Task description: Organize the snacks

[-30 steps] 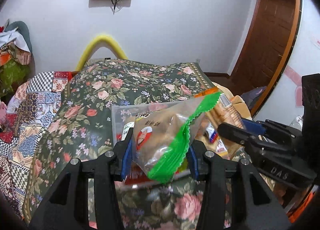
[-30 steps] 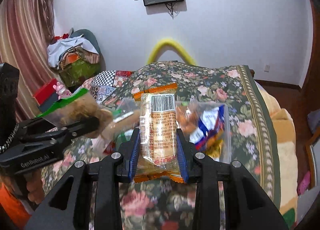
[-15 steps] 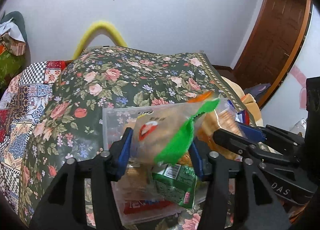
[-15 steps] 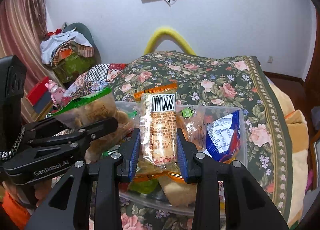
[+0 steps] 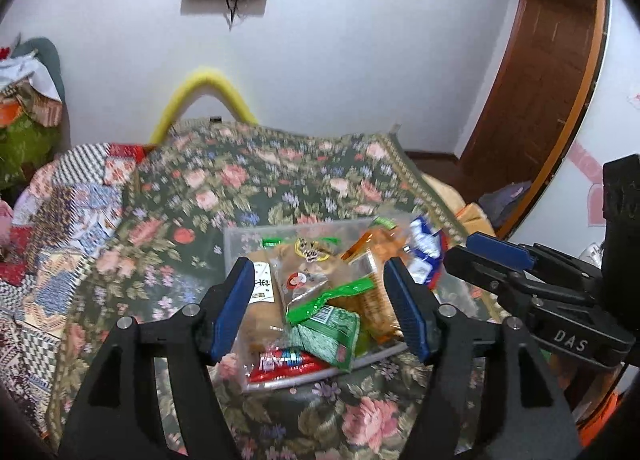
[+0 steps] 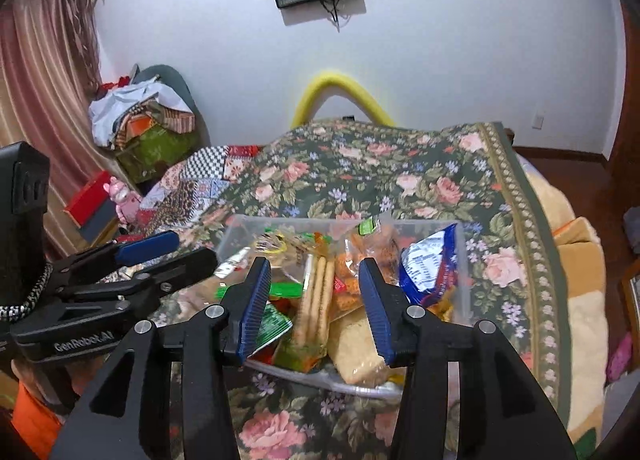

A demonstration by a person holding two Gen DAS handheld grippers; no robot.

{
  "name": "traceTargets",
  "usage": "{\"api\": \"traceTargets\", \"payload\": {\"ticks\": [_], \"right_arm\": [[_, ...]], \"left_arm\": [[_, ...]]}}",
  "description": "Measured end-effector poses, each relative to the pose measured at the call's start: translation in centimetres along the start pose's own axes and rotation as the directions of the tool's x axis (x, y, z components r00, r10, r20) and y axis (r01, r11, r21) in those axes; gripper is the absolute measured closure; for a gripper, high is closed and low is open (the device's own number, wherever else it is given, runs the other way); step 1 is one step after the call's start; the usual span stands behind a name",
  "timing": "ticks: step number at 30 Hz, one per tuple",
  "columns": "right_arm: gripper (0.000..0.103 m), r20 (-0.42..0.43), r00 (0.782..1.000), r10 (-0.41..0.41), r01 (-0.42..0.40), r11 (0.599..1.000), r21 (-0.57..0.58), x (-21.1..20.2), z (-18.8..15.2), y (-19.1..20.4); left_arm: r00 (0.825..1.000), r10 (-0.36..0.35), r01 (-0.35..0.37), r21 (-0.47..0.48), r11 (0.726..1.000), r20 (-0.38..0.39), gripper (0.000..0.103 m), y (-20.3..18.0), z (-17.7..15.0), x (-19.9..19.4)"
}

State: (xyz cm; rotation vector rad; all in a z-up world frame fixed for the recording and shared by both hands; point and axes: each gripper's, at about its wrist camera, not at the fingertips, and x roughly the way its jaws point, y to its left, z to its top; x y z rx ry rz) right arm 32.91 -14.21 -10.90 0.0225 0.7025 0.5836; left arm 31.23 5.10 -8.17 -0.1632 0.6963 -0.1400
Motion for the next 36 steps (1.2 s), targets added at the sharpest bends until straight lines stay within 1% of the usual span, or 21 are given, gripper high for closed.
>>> {"api": "traceTargets", "payload": {"ticks": [4, 6, 10, 12, 14, 15, 16, 17, 19, 20, 22, 24, 26, 29, 36], "right_arm": [[0.060, 0.058, 0.998, -0.020, 0.021, 0.999, -0.028, -4.0, 0.1, 1.0], [0.061, 0.096, 0.995, -0.017, 0.021, 0.999, -0.042, -6.7, 0.1, 1.7], [0.060, 0.172, 0.985, -0.007, 0.018, 0.998, -0.060, -11.6, -0.3, 3.2], [0.055, 0.211, 0.978, -0.003, 0.018, 0.998, -0.067, -13.8, -0.7, 3.8], [0.046, 0.250, 0.968, -0.005, 0.023, 0.997, -0.069, -15.8, -1.2, 4.3], [0.043, 0.266, 0.964, -0.004, 0.023, 0.997, -0.070, -16.6, -1.5, 4.6], [0.036, 0.276, 0.961, -0.003, 0.024, 0.997, -0.071, -17.1, -1.7, 4.7], [0.028, 0.291, 0.957, -0.007, 0.028, 0.997, -0.070, -17.8, -2.0, 4.9], [0.021, 0.318, 0.948, -0.026, 0.050, 0.997, -0.065, -18.8, -2.6, 5.2], [0.018, 0.324, 0.945, -0.034, 0.059, 0.996, -0.066, -19.1, -2.9, 5.3], [0.015, 0.331, 0.943, -0.045, 0.069, 0.996, -0.063, -19.2, -3.2, 5.4], [0.010, 0.337, 0.940, -0.058, 0.082, 0.995, -0.058, -19.4, -3.7, 5.5], [0.000, 0.345, 0.936, -0.075, 0.097, 0.994, -0.047, -19.4, -4.0, 5.6], [0.000, 0.344, 0.936, -0.075, 0.095, 0.995, -0.042, -19.5, -4.3, 5.6], [0.000, 0.353, 0.932, -0.083, 0.108, 0.993, -0.052, -20.8, -5.8, 5.7]], "left_arm": [[0.994, 0.031, -0.033, 0.024, 0.999, 0.101, 0.036, -1.3, -0.1, -5.2], [0.988, 0.042, -0.047, 0.033, 0.998, 0.151, 0.036, -2.2, -0.3, -8.3], [0.972, 0.032, -0.037, 0.016, 0.999, 0.234, 0.036, -3.3, -1.1, -13.5], [0.966, 0.030, -0.035, 0.013, 0.999, 0.258, 0.036, -3.9, -1.6, -15.2], [0.955, 0.041, -0.049, 0.020, 0.999, 0.293, 0.029, -4.5, -2.2, -17.2], [0.950, 0.051, -0.060, 0.019, 0.998, 0.307, 0.024, -4.7, -2.4, -17.8], [0.942, 0.063, -0.075, 0.023, 0.997, 0.329, 0.021, -5.1, -2.9, -18.6], [0.938, 0.070, -0.085, 0.029, 0.996, 0.340, 0.020, -5.3, -3.1, -19.1], [0.930, 0.085, -0.106, 0.040, 0.994, 0.358, 0.013, -5.8, -3.6, -20.1], [0.925, 0.093, -0.117, 0.043, 0.992, 0.368, 0.012, -6.1, -4.0, -20.6], [0.921, 0.096, -0.123, 0.049, 0.991, 0.377, 0.009, -6.3, -4.4, -21.1], [0.918, 0.097, -0.128, 0.056, 0.990, 0.384, 0.007, -6.6, -4.9, -21.6], [0.917, 0.102, -0.136, 0.060, 0.989, 0.385, 0.005, -6.8, -5.2, -21.9], [0.921, 0.095, -0.128, 0.063, 0.990, 0.379, 0.004, -7.1, -5.6, -22.2], [0.921, 0.090, -0.129, 0.079, 0.989, 0.379, 0.002, -7.7, -6.3, -22.6]]}}
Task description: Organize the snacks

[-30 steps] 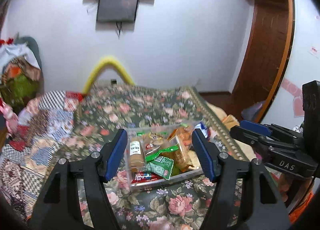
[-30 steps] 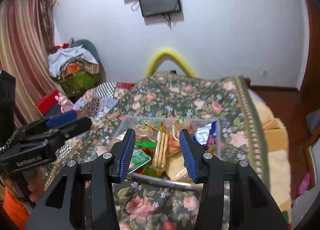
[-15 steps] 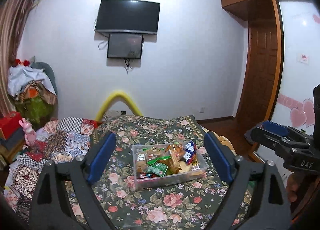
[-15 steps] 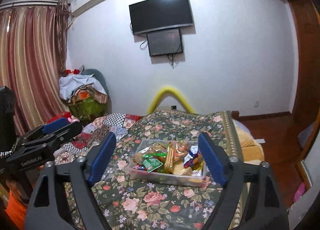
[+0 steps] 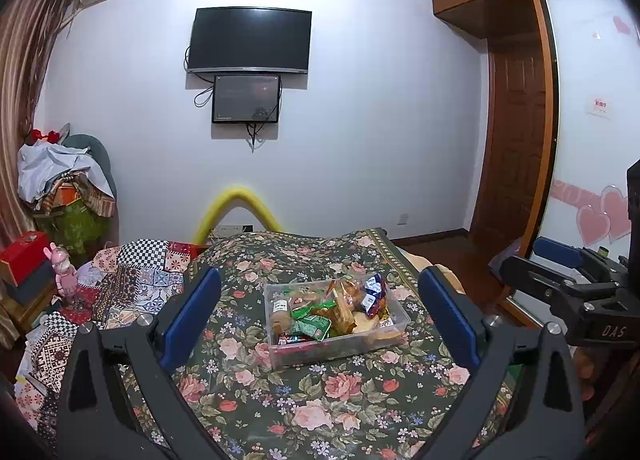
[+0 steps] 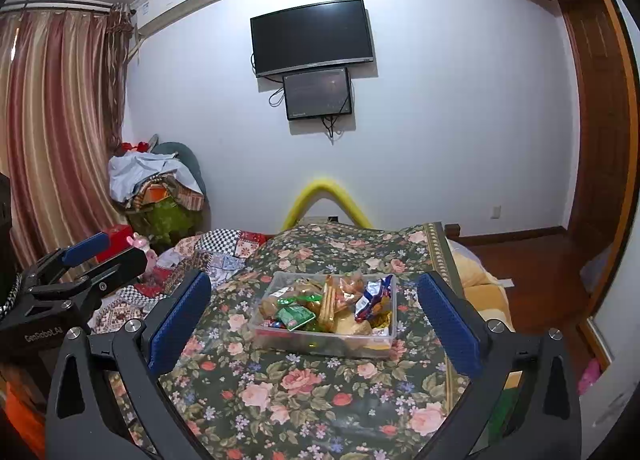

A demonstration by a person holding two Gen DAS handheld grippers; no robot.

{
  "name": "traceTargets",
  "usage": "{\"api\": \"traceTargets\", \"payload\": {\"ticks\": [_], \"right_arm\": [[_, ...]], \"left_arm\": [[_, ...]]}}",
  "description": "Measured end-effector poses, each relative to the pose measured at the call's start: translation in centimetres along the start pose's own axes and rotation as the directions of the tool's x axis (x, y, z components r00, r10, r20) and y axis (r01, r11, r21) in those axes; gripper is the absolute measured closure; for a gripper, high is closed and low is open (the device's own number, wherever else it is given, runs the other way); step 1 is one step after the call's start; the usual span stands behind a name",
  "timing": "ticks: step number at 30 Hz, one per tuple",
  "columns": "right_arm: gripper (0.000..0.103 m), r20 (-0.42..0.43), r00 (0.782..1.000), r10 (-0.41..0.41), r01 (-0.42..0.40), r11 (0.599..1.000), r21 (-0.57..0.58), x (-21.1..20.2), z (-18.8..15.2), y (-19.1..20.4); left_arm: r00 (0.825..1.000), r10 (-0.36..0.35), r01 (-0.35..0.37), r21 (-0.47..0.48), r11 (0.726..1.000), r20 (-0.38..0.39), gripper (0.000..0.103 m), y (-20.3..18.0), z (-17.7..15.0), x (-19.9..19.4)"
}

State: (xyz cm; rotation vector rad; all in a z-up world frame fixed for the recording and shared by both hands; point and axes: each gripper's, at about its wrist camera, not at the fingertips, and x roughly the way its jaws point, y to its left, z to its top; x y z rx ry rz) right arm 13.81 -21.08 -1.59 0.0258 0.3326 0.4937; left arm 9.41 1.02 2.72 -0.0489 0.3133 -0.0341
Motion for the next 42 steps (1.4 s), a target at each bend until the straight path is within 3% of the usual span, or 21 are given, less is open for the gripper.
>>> {"api": "traceTargets", "payload": {"ticks": [42], "right_arm": [[0.000, 0.008, 1.000, -0.018, 0.018, 1.000, -0.018, -0.90, -0.64, 0.47]], "left_arm": [[1.000, -0.009, 0.009, 0.004, 1.000, -0.015, 0.000, -0.38, -0.69, -0.31]]}}
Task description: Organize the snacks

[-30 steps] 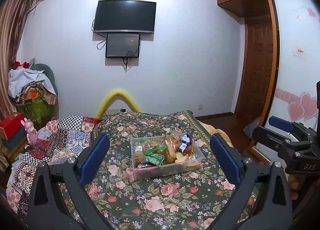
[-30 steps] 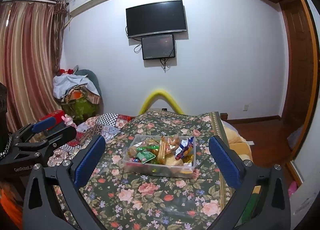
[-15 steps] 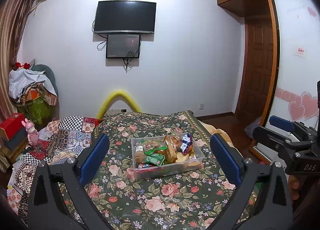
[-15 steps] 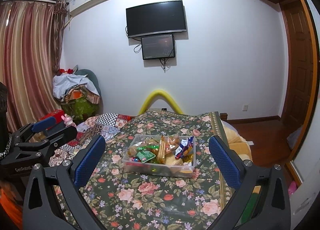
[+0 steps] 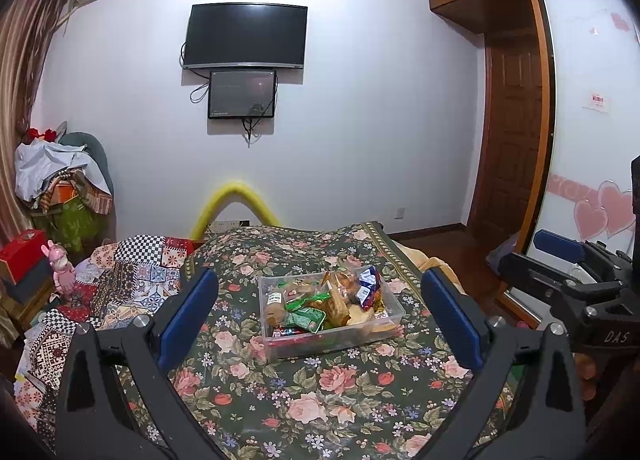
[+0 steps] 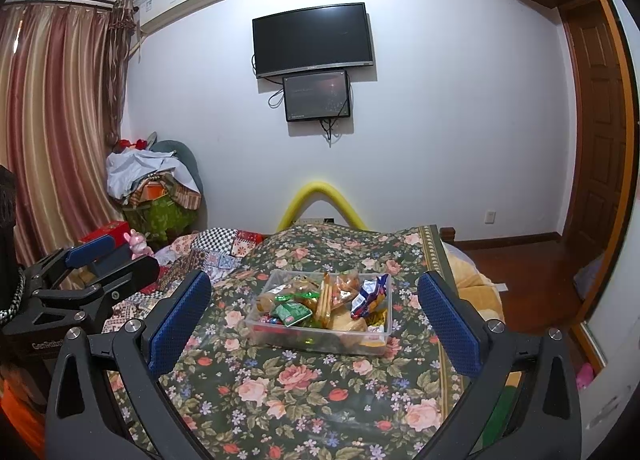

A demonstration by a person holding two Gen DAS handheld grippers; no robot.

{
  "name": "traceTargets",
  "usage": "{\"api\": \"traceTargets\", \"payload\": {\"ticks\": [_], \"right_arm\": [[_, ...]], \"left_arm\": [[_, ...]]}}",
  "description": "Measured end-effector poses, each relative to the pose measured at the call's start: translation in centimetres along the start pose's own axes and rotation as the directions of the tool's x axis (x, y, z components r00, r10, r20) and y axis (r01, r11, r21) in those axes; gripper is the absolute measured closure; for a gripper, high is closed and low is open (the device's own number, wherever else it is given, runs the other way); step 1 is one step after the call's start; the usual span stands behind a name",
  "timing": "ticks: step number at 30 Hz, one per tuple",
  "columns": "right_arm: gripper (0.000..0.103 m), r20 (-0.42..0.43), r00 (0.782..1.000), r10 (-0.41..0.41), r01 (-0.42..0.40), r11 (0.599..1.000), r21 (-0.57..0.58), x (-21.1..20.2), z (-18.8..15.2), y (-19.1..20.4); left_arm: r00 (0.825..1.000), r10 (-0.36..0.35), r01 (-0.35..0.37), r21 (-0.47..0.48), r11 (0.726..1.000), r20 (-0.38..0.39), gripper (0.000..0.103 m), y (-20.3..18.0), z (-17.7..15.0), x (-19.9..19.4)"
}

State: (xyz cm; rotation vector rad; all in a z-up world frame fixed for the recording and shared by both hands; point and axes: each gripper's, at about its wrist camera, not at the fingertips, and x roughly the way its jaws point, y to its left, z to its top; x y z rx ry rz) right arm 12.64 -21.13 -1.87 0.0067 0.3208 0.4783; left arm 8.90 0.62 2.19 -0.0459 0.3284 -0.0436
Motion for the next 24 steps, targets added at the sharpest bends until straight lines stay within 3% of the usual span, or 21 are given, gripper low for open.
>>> {"api": "traceTargets", "payload": {"ticks": [24], "right_arm": [[0.000, -0.010, 1.000, -0.002, 0.002, 1.000, -0.009, 0.32, -0.13, -0.02]], "left_arm": [[0.999, -0.042, 0.042, -0.006, 0.999, -0.016, 0.000, 0.17, -0.30, -0.02]]}}
